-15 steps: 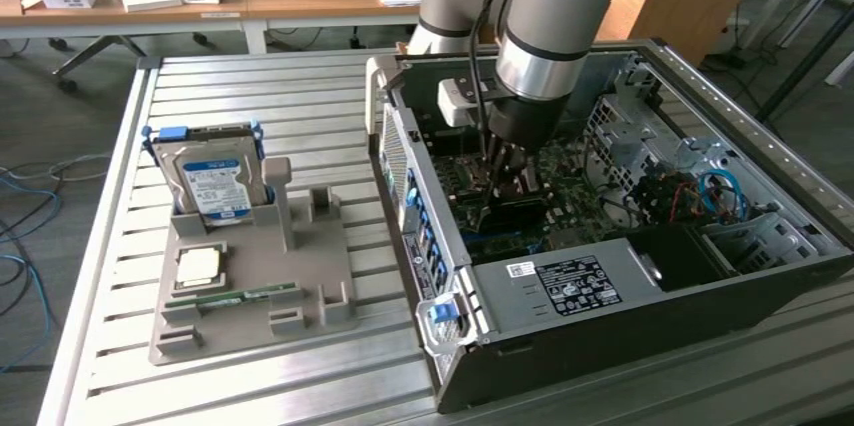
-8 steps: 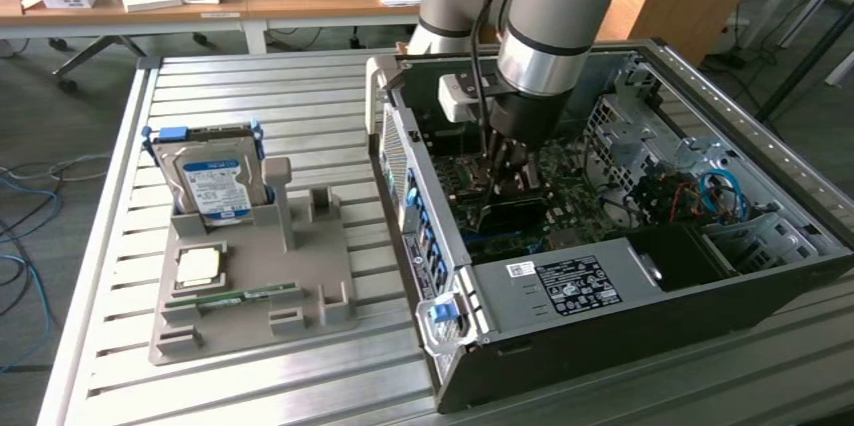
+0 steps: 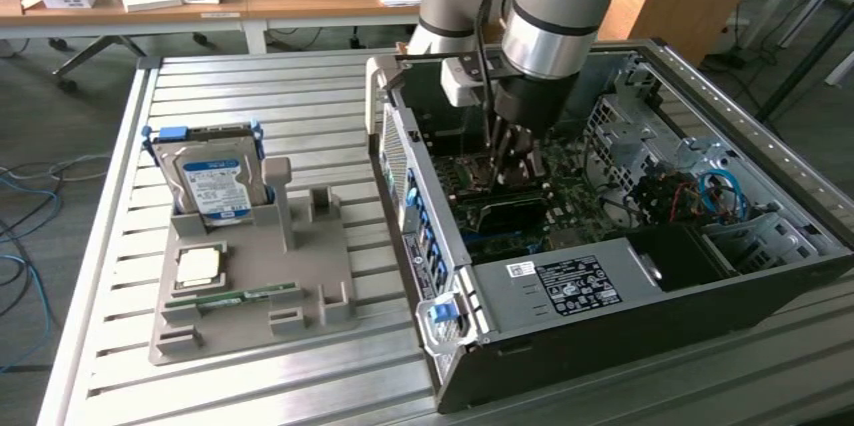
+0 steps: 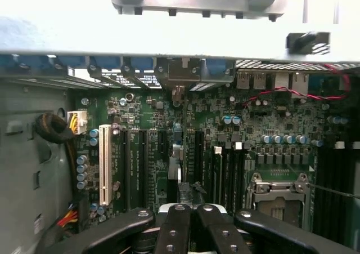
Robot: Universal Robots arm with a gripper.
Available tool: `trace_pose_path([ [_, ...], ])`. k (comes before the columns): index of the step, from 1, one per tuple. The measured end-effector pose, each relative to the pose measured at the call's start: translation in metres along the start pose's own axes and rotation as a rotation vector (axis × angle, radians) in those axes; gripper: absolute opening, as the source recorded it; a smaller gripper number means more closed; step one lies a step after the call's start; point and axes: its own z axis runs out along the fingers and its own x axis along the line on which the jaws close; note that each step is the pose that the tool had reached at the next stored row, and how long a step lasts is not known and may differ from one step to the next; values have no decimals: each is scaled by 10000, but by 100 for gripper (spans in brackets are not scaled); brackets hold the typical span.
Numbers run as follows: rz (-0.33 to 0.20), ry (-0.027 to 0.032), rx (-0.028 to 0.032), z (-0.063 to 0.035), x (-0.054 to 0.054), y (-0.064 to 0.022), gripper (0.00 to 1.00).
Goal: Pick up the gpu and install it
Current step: 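Press down on the gpu until it lock into place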
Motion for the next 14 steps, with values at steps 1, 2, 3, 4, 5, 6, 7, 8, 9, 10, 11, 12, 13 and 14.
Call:
trace_pose_path([
  [1, 0, 0, 0, -31, -1, 0, 11],
  [2, 0, 1, -1, -59, -2, 0, 11],
  [3, 0, 0, 0, -86, -2, 0, 11],
  [4, 0, 0, 0, -112, -3, -1, 11],
  [5, 0, 0, 0, -140, -4, -1, 11],
  [6, 0, 0, -1, -168, -5, -1, 11],
  [7, 0, -1, 0, -197, -6, -1, 11],
  [8, 0, 1, -1, -225, -7, -2, 11],
  [9, 0, 1, -1, -253, -8, -2, 11],
  [10, 0, 1, -1, -282, -9, -2, 11],
  [11, 0, 1, -1, -310, -10, -2, 11],
  [12, 0, 0, -1, -336, -10, -2, 11],
  [13, 0, 0, 0, -363, -11, -3, 11],
  [14, 0, -1, 0, -391, -12, -3, 11],
])
